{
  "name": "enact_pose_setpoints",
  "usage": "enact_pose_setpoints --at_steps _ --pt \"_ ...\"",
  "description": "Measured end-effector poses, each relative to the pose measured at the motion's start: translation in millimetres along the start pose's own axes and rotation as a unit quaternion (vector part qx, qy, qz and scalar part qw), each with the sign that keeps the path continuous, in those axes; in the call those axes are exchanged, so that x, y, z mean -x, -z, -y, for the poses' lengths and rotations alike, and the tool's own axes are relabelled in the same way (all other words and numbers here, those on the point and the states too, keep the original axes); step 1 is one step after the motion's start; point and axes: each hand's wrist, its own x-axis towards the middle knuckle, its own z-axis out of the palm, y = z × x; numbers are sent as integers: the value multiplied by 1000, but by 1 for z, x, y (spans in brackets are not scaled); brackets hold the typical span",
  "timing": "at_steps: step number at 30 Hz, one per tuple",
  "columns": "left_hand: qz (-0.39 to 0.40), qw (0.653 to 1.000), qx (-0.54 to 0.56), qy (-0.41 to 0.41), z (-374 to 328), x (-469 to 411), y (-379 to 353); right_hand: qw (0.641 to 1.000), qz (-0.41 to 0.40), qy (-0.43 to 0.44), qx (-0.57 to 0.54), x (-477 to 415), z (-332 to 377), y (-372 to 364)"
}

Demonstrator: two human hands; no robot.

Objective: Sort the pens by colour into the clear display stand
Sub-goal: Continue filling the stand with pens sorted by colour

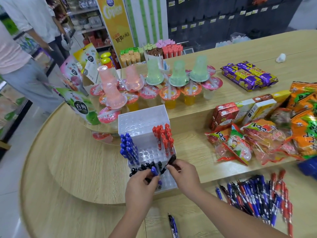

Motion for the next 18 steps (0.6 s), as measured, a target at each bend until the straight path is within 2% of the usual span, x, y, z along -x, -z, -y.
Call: enact_pose_setpoints --at_steps 7,14,18 --pt "15 999 28 8 -1 -1 5 973 32 111 202 -6 -4 -10" --pt "26 998 51 26 0 -3 9 952 75 136 265 -6 3 -14" --pt "32 997 64 33 0 -4 9 941 100 120 301 -8 5 -20"
